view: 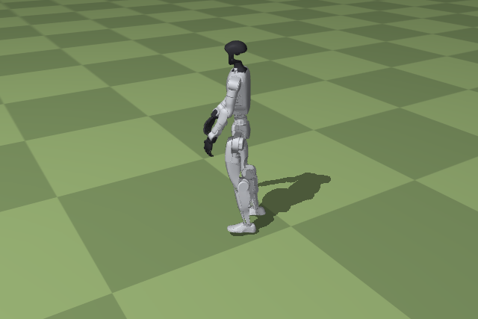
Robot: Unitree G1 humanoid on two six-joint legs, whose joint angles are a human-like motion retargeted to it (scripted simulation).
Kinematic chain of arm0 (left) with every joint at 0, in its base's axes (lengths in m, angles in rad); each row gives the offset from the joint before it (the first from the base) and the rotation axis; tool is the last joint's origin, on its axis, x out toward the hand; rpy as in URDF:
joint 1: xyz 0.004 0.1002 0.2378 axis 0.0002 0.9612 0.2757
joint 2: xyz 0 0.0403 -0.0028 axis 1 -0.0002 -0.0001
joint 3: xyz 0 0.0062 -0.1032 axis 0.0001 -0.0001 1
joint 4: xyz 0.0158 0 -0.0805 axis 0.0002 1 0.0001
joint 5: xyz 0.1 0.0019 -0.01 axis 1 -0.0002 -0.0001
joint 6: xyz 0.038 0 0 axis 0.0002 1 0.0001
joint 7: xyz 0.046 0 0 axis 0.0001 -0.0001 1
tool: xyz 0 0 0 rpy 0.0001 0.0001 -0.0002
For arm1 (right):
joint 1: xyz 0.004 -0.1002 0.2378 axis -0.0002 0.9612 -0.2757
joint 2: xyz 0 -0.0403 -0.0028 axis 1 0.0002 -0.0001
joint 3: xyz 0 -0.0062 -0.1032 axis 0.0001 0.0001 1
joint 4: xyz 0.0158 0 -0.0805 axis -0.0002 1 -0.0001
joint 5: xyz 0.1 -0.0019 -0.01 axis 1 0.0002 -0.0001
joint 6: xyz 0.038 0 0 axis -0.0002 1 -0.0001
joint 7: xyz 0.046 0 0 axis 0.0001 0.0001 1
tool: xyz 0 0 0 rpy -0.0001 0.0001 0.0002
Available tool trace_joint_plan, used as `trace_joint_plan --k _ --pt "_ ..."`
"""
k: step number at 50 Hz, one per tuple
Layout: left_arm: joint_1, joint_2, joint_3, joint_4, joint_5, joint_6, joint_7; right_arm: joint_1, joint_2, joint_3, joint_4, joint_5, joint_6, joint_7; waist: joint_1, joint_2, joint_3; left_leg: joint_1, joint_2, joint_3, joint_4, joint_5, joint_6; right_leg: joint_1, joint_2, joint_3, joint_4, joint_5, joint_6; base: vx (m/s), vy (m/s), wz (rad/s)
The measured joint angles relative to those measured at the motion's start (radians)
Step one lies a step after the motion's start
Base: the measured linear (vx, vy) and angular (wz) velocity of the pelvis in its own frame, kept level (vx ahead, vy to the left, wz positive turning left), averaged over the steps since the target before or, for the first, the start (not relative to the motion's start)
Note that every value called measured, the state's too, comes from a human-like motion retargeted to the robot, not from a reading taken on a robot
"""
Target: In place motions
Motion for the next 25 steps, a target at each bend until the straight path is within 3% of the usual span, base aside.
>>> trace_joint_plan --k 5,8,12,15,17,20,25 --pt "0.091 0.069 0.105 -0.049 -0.077 0.039 -0.083 0.103 -0.005 -0.007 0.117 -0.026 -0.013 -0.013 0.031 -0.004 -0.008 0.004 -0.012 0.004 -0.025 0.001 0.010 -0.008 -0.004 0.002 -0.002 0.004 0.001 0.04 0.03 0.01" --pt "0.160 0.113 0.164 -0.093 -0.155 0.028 -0.098 0.158 -0.016 -0.022 0.256 -0.095 0.022 -0.064 0.039 0.002 0.000 0.006 -0.016 0.005 -0.034 0.000 0.014 -0.012 -0.005 0.006 -0.001 0.008 0.001 0.00 0.00 0.00" --pt "0.249 0.147 0.210 -0.094 -0.177 -0.021 0.041 0.201 -0.023 -0.074 0.515 -0.048 0.096 -0.112 0.020 0.013 0.009 0.003 -0.019 0.002 -0.040 -0.001 0.020 -0.014 -0.005 0.004 -0.003 0.010 0.003 -0.10 0.03 0.03" --pt "0.308 0.103 0.215 -0.045 -0.186 -0.018 0.153 0.228 -0.047 -0.107 0.678 0.114 0.145 -0.091 0.005 0.017 0.022 0.009 -0.026 -0.003 -0.046 0.000 0.024 -0.003 -0.010 -0.005 -0.005 0.010 0.004 -0.06 0.04 0.14" --pt "0.323 0.066 0.211 0.012 -0.255 0.001 0.150 0.269 -0.063 -0.126 0.681 0.239 0.177 -0.104 -0.008 0.020 0.040 0.016 -0.030 -0.009 -0.047 0.001 0.027 0.007 -0.012 -0.010 -0.006 0.010 0.004 -0.08 0.04 0.12" --pt "0.346 0.020 0.247 0.070 -0.346 0.024 0.080 0.293 -0.073 -0.185 0.676 0.356 0.141 -0.172 -0.035 0.026 0.066 0.020 -0.033 -0.012 -0.047 0.002 0.030 0.013 -0.015 -0.011 -0.006 0.013 0.005 -0.14 0.04 0.01" --pt "0.414 0.059 0.245 0.012 -0.283 0.014 0.088 0.304 -0.070 -0.222 0.567 0.343 0.097 -0.184 -0.082 0.039 0.089 0.019 -0.030 0.003 -0.046 0.002 0.031 -0.001 -0.013 0.011 -0.005 0.023 0.005 -0.13 0.06 -0.20"
